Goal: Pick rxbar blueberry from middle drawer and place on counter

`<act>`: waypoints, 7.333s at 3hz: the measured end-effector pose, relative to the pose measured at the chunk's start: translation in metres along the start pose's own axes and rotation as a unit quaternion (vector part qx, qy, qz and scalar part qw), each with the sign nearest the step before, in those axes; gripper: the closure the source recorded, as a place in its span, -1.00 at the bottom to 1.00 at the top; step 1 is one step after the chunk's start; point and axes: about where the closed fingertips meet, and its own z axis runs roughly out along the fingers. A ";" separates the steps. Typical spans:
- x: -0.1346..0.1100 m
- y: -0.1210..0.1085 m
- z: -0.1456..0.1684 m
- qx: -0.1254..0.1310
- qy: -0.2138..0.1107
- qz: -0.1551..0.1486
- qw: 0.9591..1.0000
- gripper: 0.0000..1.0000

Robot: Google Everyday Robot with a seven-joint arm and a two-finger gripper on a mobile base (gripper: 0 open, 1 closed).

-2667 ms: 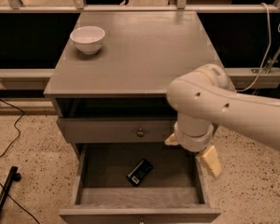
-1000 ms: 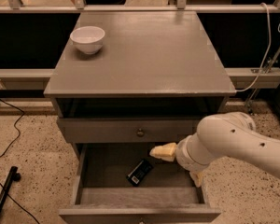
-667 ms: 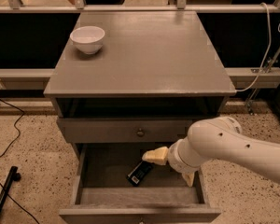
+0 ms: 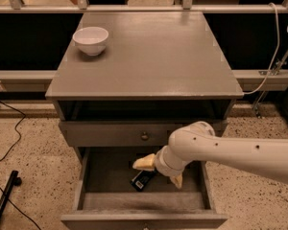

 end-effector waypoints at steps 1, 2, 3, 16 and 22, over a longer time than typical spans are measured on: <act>0.007 -0.010 0.043 0.009 -0.022 0.009 1.000 -1.00; 0.013 -0.008 0.084 -0.007 -0.028 0.023 0.999 -1.00; 0.022 0.009 0.124 -0.058 -0.022 0.055 0.997 -1.00; 0.035 0.036 0.174 -0.139 -0.001 0.194 0.971 0.13; -0.028 -0.046 -0.041 0.241 -0.090 0.135 0.957 1.00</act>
Offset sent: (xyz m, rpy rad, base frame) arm 0.0367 0.0406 -0.1275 -0.0493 0.1030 -0.0822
